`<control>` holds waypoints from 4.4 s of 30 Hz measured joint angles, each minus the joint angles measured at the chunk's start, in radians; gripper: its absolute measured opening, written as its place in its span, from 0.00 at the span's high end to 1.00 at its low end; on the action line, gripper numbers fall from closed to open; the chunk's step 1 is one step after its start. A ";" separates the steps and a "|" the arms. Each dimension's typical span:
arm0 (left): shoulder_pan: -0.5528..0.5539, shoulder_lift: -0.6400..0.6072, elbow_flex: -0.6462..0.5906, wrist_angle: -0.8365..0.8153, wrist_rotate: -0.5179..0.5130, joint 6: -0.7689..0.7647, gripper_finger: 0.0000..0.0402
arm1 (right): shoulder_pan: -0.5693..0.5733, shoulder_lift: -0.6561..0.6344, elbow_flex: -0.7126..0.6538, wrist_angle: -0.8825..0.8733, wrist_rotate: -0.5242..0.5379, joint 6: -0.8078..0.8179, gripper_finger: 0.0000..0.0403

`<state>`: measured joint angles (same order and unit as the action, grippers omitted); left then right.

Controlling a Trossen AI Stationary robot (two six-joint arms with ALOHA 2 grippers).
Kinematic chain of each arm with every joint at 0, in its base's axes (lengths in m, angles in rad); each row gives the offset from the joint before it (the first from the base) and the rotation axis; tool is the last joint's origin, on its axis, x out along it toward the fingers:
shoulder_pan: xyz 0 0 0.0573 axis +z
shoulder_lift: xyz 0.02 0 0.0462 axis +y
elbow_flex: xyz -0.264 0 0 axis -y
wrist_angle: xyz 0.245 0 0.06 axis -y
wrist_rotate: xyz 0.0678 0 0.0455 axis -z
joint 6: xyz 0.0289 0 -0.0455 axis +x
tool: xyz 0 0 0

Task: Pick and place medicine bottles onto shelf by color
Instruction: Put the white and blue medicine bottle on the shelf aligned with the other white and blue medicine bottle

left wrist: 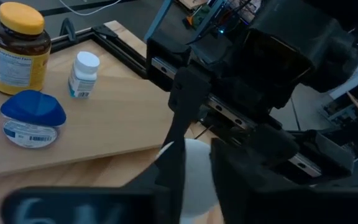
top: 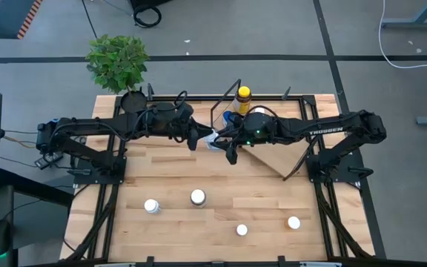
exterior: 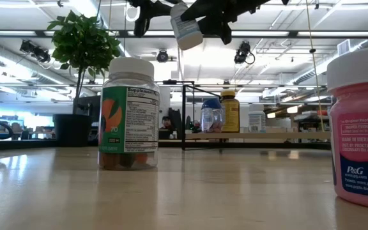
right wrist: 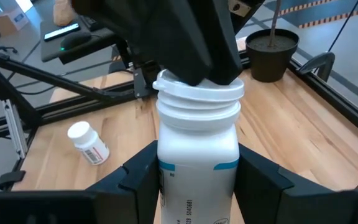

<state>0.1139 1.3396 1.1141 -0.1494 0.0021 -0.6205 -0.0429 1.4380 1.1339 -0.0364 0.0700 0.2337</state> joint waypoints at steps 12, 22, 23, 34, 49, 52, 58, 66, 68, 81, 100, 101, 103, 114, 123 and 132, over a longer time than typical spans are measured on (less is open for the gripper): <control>0.001 0.000 -0.003 0.029 0.015 -0.004 0.96 | 0.000 -0.002 0.000 0.006 -0.004 0.017 0.57; 0.001 0.000 -0.003 0.050 0.018 -0.004 0.94 | 0.000 -0.002 0.001 0.015 -0.003 0.076 0.57; 0.001 0.000 -0.003 0.050 0.018 -0.004 0.94 | 0.000 -0.002 0.001 0.017 -0.003 0.085 0.57; -0.017 0.001 -0.002 0.051 0.008 0.010 0.93 | -0.020 -0.002 0.002 0.027 -0.044 0.238 0.57; -0.058 0.034 -0.001 0.050 -0.026 0.064 0.96 | -0.062 -0.004 0.002 -0.017 -0.095 0.337 0.57; -0.071 0.053 -0.003 0.057 -0.037 0.064 0.96 | -0.069 -0.005 0.002 -0.067 -0.120 0.356 0.57; -0.080 0.054 -0.003 0.073 -0.044 0.064 0.95 | -0.069 -0.005 0.002 -0.066 -0.132 0.369 0.57; -0.090 0.054 -0.003 0.091 -0.052 0.088 0.97 | -0.081 -0.005 0.002 -0.054 -0.140 0.380 0.57; -0.096 0.054 -0.002 0.096 -0.054 0.095 0.97 | -0.082 -0.005 0.002 -0.053 -0.142 0.380 0.57; -0.156 0.118 -0.002 0.125 -0.061 0.082 0.97 | -0.088 -0.005 0.003 -0.144 -0.114 0.367 0.59; -0.164 0.111 -0.005 0.105 0.091 0.116 0.98 | -0.156 0.003 0.089 0.110 -0.116 0.295 0.60; -0.160 0.099 -0.006 0.088 0.096 0.117 0.99 | -0.159 -0.003 0.091 0.132 -0.116 0.288 0.60; -0.158 0.080 -0.004 0.097 0.108 0.120 0.99 | -0.167 -0.017 0.098 0.123 -0.119 0.274 0.60; -0.070 -0.083 -0.004 -0.023 0.090 0.207 0.90 | -0.165 -0.018 0.094 -0.073 -0.164 0.037 0.60; 0.011 -0.210 -0.001 -0.156 0.005 0.247 0.81 | -0.169 -0.080 0.091 -0.293 -0.180 -0.119 0.60; 0.058 -0.283 -0.003 -0.172 -0.046 0.250 0.66 | -0.226 -0.193 -0.013 -0.358 -0.219 -0.159 0.60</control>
<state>0.1716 1.0563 1.1110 -0.3215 -0.0443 -0.3704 -0.2687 1.2452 1.1205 -0.3947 -0.1487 0.0746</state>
